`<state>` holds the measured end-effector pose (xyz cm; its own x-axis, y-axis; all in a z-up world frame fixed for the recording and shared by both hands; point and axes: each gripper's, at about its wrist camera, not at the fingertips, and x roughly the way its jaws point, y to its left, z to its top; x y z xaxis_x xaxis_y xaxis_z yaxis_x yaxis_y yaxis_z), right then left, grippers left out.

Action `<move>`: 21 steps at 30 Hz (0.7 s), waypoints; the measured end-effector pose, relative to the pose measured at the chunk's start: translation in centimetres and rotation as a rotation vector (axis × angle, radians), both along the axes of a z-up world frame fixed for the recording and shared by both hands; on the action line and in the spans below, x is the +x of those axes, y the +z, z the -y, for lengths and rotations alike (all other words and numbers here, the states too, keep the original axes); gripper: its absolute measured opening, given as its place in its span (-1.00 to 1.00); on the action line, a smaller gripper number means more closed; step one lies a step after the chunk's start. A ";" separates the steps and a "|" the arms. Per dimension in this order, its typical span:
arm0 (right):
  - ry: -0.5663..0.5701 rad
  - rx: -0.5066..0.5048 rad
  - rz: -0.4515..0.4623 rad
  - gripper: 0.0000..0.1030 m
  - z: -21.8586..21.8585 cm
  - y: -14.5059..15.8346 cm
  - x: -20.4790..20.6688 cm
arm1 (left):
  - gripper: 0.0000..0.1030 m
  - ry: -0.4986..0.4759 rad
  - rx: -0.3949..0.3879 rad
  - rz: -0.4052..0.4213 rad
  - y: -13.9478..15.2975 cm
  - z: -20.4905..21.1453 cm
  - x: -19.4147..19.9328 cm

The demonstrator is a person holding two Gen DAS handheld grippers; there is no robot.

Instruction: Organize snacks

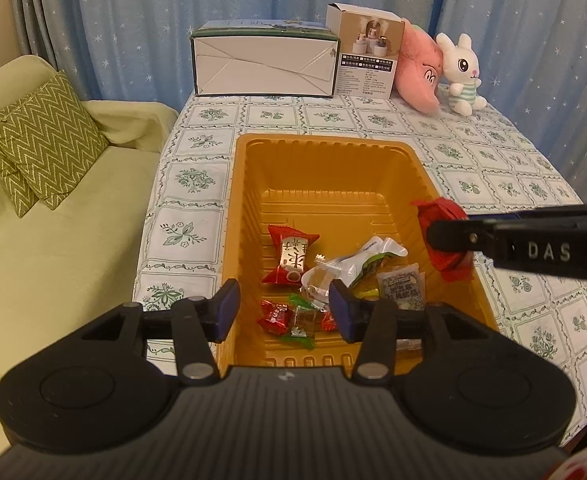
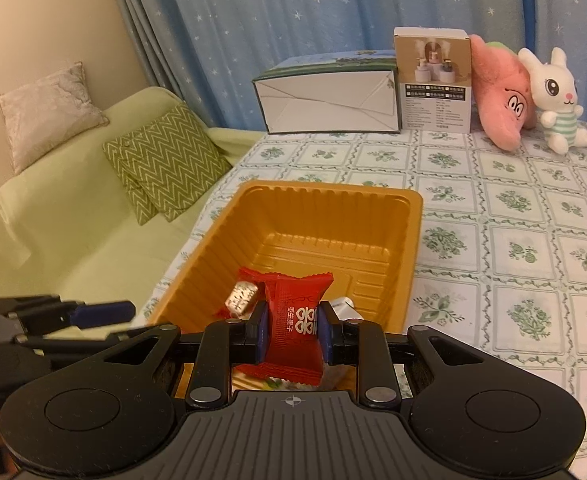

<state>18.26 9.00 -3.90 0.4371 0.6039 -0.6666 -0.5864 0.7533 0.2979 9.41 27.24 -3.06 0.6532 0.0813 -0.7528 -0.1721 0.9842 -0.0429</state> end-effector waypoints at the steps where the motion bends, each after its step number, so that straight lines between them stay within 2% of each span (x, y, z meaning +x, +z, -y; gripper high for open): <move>1: 0.001 0.022 -0.009 -0.49 0.0 0.0 0.2 | -0.06 0.001 0.000 0.000 0.0 0.0 0.0; 5: -0.008 0.092 -0.064 -0.42 0.4 -0.2 0.8 | 0.29 0.012 -0.007 0.004 -0.2 -0.3 -0.3; 8: -0.037 0.109 -0.060 0.12 1.2 -0.2 0.9 | 0.40 0.013 -0.007 0.003 -0.4 -0.3 -0.4; 15: -0.101 0.099 -0.062 0.15 3.4 0.1 0.9 | 0.64 0.037 -0.011 0.028 -0.1 -0.4 -1.2; 17: -0.124 0.088 -0.068 0.15 4.1 0.1 0.7 | 0.85 0.055 -0.001 0.043 0.2 -0.3 -1.5; 21: -0.154 0.065 -0.072 0.15 5.7 0.0 0.1 | 0.97 0.083 -0.017 0.072 1.1 -0.4 -2.0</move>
